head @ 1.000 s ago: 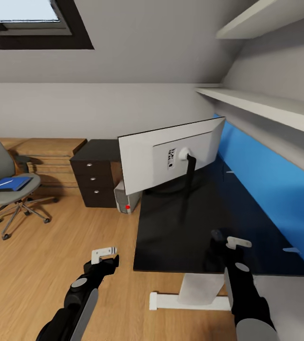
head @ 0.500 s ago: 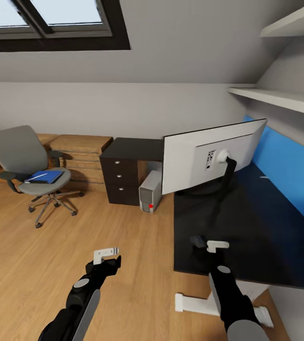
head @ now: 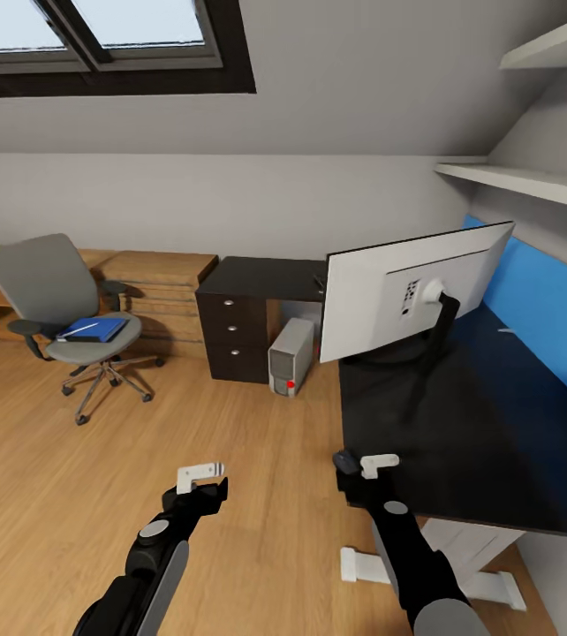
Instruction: In the bedroom, organize the workspace by keeping the computer under the desk, ensuring the monitor is on the desk, placing the keyboard on the desk next to the monitor, placing the mouse on the desk next to the keyboard, moving the folder from the swivel chair onto the desk next to the mouse, stacking the notebook on top of the folder with the pen on top of the notebook, and positioning the swivel chair next to the desk.
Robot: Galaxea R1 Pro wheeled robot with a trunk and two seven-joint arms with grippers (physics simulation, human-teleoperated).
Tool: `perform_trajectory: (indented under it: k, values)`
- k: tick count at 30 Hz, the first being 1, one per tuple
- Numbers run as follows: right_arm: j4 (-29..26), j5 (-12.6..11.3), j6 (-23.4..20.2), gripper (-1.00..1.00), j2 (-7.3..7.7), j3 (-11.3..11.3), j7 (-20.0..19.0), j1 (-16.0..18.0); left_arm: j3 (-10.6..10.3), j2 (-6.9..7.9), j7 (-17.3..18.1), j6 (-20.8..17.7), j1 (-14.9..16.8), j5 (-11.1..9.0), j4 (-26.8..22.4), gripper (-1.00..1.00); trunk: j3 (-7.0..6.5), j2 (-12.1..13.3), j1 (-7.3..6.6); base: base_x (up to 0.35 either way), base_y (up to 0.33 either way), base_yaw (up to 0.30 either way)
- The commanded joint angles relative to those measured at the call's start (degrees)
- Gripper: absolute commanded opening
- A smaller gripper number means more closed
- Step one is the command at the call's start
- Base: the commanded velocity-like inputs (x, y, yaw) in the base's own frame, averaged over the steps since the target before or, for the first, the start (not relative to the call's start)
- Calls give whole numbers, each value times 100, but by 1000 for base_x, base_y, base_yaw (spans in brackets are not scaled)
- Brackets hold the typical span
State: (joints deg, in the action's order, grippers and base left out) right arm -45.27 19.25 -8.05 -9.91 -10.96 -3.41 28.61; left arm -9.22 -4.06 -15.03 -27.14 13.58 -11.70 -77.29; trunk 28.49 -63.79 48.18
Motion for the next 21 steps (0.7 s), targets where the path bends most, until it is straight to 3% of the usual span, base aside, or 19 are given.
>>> perform_trajectory:
  k: [1,10,21]
  values:
    - [-8,35,-27,-100,-9,-25,-68,0,-10,2,-53,-19,4,-61,-7,100,8,-4,0,0,8,0]
    - [18,35,-21,-100,-9,-29,-187,0,-10,11,-53,-17,4,-77,-14,100,8,-4,0,135,253,45]
    - [18,35,-18,-100,-9,-29,-184,1,-7,11,-53,-17,4,-78,-13,100,8,-4,0,147,271,250]
